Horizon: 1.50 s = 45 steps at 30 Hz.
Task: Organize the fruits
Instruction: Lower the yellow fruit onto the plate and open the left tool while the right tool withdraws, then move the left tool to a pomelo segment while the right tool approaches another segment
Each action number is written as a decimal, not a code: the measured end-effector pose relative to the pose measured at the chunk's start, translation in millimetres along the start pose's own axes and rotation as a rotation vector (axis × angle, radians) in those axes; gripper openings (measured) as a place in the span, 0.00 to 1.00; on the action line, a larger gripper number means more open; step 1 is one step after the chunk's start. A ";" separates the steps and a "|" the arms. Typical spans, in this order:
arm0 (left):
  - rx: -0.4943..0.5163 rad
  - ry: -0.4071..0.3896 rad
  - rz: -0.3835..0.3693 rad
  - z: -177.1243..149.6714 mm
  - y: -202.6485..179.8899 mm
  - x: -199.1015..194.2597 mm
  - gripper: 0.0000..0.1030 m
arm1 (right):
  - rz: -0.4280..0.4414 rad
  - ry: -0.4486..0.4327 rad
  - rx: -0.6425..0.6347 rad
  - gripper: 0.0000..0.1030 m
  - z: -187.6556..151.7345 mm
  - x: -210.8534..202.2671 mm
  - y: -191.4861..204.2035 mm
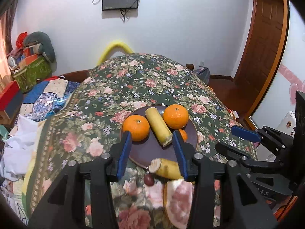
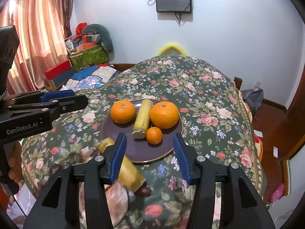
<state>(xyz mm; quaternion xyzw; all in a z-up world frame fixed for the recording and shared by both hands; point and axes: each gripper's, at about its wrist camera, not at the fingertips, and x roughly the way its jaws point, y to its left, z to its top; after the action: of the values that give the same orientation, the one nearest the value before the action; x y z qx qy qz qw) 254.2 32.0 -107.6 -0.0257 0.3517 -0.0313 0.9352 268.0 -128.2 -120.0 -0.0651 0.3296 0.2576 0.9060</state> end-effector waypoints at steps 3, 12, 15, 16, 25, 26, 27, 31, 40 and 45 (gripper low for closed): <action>0.001 -0.010 0.015 -8.8 0.0 -16.9 0.49 | 0.001 -0.005 -0.004 0.47 -5.6 -11.4 5.0; 0.024 0.029 0.052 -42.5 -3.5 -39.7 0.57 | -0.005 0.011 -0.021 0.47 -26.6 -31.3 20.7; 0.016 0.051 0.036 -53.1 -2.5 -41.6 0.57 | 0.003 0.032 -0.020 0.48 -35.5 -29.8 23.2; 0.013 0.059 0.028 -56.9 -2.4 -41.6 0.57 | 0.005 0.040 -0.019 0.48 -38.7 -28.4 24.4; 0.003 0.166 0.001 -83.7 -0.3 -24.0 0.57 | 0.021 0.153 -0.041 0.48 -64.7 0.4 33.2; 0.000 0.171 -0.001 -85.6 0.5 -22.5 0.57 | 0.024 0.169 -0.045 0.48 -66.2 5.5 33.5; -0.001 0.173 0.002 -87.9 1.8 -20.9 0.57 | 0.028 0.177 -0.044 0.48 -68.6 6.8 35.0; -0.005 0.190 0.004 -92.8 5.4 -14.6 0.57 | 0.047 0.205 -0.036 0.48 -75.4 16.0 37.5; -0.015 0.223 -0.027 -95.8 2.9 -1.2 0.60 | 0.092 0.227 -0.037 0.49 -84.0 23.6 41.4; 0.012 0.233 -0.042 -95.8 -11.0 7.0 0.64 | 0.105 0.251 -0.038 0.51 -88.6 26.5 34.0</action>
<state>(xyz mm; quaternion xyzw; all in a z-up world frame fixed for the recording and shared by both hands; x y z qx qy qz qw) 195.9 18.0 -183.4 -0.0236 0.4573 -0.0555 0.8873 217.9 -113.3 -203.6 -0.0967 0.4383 0.3007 0.8415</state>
